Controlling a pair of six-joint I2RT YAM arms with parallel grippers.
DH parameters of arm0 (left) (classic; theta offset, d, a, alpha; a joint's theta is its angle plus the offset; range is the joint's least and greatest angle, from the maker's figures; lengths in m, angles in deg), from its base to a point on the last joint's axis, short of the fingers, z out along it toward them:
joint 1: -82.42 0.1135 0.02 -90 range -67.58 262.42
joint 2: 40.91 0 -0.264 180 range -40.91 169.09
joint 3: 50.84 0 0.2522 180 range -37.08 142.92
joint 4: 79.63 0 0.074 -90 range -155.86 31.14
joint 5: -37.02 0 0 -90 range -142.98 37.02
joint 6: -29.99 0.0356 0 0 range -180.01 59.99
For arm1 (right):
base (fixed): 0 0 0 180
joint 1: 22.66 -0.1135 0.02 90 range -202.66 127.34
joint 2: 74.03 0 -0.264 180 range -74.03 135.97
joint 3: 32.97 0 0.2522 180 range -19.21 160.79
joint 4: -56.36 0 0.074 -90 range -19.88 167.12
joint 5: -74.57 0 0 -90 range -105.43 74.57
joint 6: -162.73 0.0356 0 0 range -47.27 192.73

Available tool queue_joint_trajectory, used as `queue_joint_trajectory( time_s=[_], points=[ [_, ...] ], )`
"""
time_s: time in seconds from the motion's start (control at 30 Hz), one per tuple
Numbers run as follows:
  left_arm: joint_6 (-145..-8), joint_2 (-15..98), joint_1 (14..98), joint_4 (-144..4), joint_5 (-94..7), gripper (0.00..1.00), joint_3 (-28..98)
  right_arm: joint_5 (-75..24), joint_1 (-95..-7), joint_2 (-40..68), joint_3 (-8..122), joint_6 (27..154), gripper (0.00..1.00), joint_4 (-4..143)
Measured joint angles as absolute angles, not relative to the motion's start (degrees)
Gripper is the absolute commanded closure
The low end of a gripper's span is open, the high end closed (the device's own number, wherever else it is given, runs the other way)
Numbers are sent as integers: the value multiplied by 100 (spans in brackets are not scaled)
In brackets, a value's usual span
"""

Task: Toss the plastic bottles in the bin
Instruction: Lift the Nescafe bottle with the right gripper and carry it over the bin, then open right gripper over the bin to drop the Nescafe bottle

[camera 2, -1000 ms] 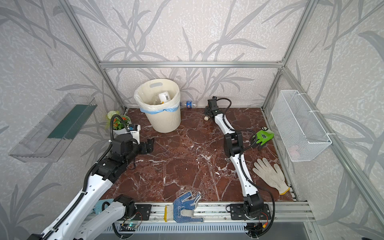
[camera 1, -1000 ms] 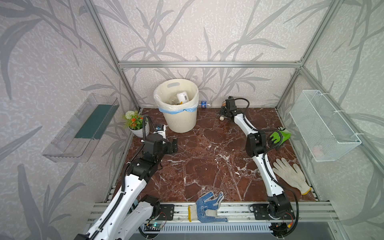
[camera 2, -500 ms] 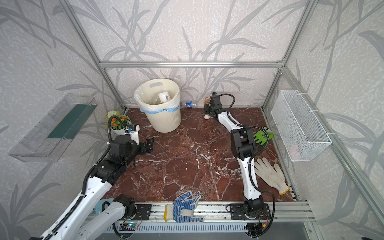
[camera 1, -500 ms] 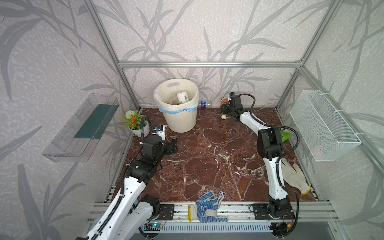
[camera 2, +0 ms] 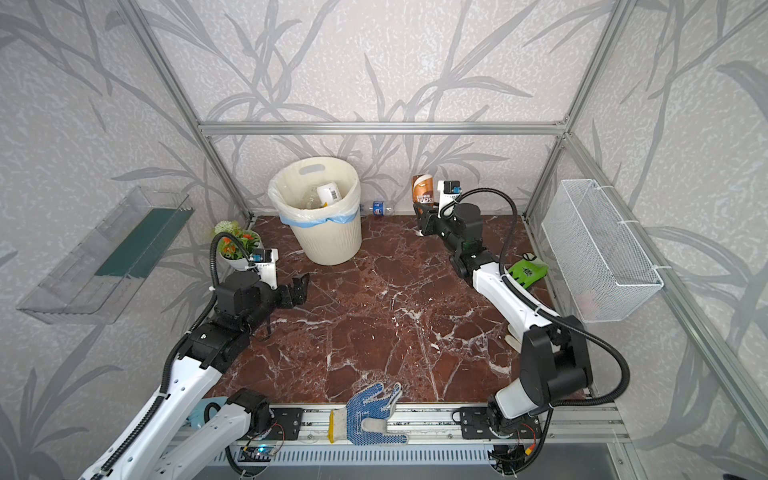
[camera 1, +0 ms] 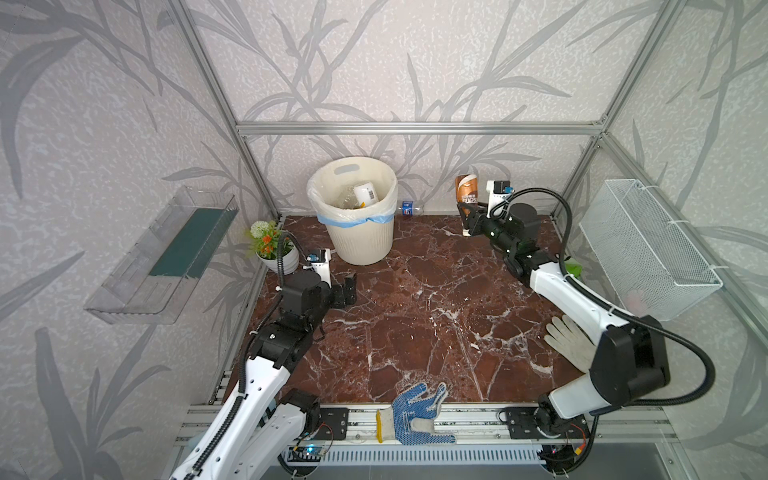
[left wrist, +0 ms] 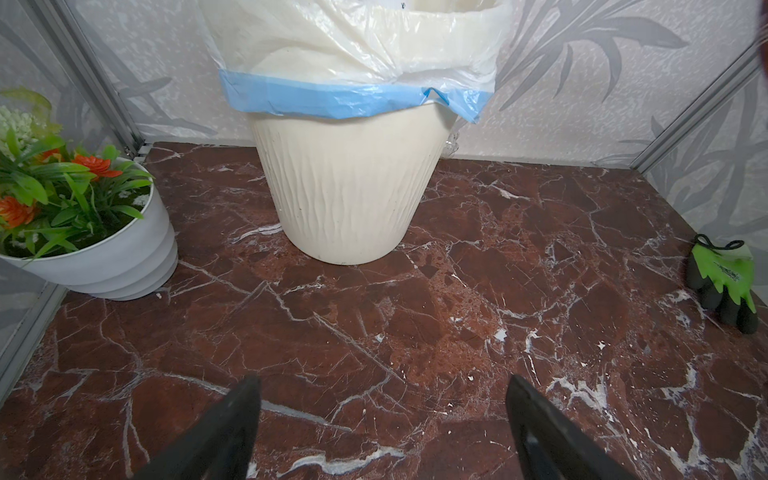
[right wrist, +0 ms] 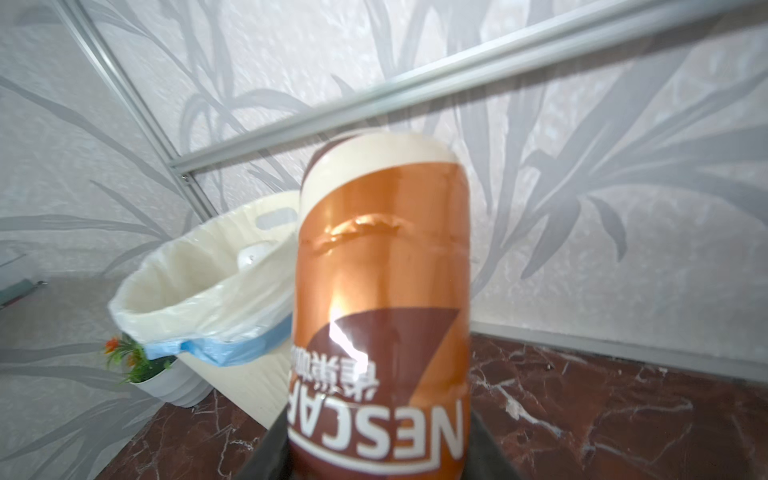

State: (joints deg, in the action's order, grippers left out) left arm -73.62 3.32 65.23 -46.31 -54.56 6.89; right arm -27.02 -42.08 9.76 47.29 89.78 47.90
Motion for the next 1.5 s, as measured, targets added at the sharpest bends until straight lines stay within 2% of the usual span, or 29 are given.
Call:
queue_joint_trajectory(
  time_s=[0.13,0.3,0.4,0.5,0.53,0.57,0.63,0.67,0.7,0.73,0.8,0.9,1.2,1.33,1.5],
  points=[
    [-7370,332,6523,-4634,-5399,9,689,-2707,-4562,-10,4590,8758,56,4560],
    [-7377,292,6523,-4631,-5296,9,689,-2788,-4988,-307,4867,8603,56,4423],
    [-7407,205,6523,-4653,-5237,9,675,-2864,-5224,353,5772,8638,57,4539],
    [-7429,74,6523,-4714,-5133,9,588,-3056,-5513,1942,7960,8679,57,5096],
    [-7447,37,6523,-4710,-5091,10,560,-3104,-5631,2707,9055,8664,51,5393],
    [-7466,10,6523,-4710,-5065,10,540,-3144,-5720,3308,9929,8640,40,5693],
    [-7519,-75,6523,-4703,-5006,9,492,-3201,-5878,5052,12281,8611,10,6630],
    [-7532,-136,6523,-4701,-4993,9,463,-3229,-5932,5660,13160,8624,0,6962],
    [-7552,-221,6523,-4693,-4990,10,426,-3260,-5980,6416,14080,8662,1,7393],
    [-7565,-311,6523,-4690,-4999,10,391,-3249,-5998,6733,14272,8655,1,7651],
    [-7589,-508,6523,-4706,-5032,9,302,-3218,-5985,6737,13669,8633,1,8068],
    [-7633,-691,6523,-4752,-5071,9,168,-3078,-5937,6049,12080,8482,1,7968],
    [-7652,198,6521,-4891,-4837,9,225,-2777,-5602,3008,9584,8058,1,7109],
    [-7619,476,6475,-4961,-4743,9,341,-2617,-5126,1752,8100,8054,1,6580],
    [-7493,1250,6247,-5213,-4724,10,955,-2490,-4319,1131,6491,8345,1,6560]
  ],
)
